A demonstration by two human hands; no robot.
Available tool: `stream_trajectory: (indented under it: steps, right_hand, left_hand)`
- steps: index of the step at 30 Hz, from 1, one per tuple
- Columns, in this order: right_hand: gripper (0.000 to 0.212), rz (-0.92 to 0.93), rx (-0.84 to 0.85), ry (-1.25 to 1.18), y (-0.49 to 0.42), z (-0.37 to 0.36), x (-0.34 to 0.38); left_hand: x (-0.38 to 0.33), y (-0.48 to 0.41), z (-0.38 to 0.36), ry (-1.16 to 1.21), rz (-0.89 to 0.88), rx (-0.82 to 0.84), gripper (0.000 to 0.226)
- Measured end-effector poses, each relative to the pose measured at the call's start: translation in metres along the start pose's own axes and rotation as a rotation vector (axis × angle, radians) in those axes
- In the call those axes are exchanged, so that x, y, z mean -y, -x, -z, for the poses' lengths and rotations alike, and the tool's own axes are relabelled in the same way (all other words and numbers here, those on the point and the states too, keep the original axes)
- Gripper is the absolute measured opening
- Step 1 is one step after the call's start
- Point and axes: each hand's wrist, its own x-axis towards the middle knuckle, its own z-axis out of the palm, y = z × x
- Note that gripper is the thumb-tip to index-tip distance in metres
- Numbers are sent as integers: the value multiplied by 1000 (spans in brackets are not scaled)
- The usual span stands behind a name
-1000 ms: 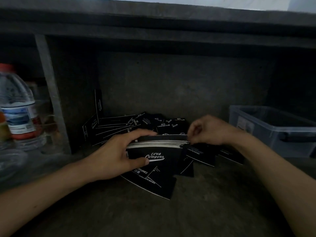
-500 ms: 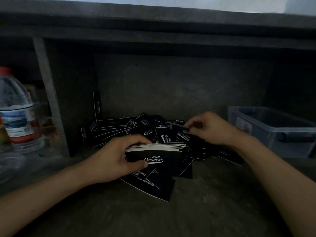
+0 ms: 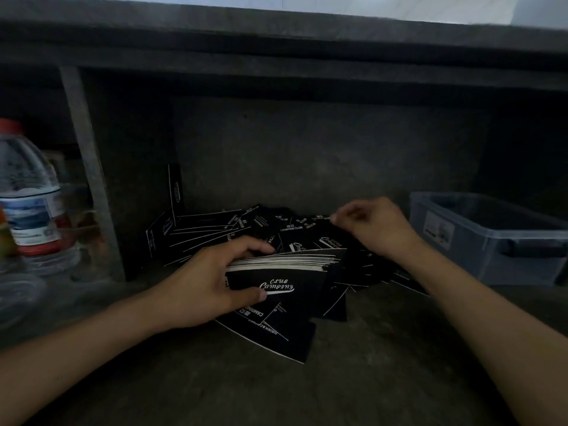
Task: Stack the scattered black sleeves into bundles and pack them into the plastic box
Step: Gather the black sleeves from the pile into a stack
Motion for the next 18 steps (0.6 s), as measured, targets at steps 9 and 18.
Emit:
stream_trajectory:
  steps: [9, 18]
  right_hand:
    - [38, -290, -19, -70, -11, 15, -20]
    - [22, -64, 575, -385, 10, 19, 6]
  left_hand:
    - [2, -1, 0, -49, -27, -10, 50]
    - [7, -1, 1, -51, 19, -23, 88]
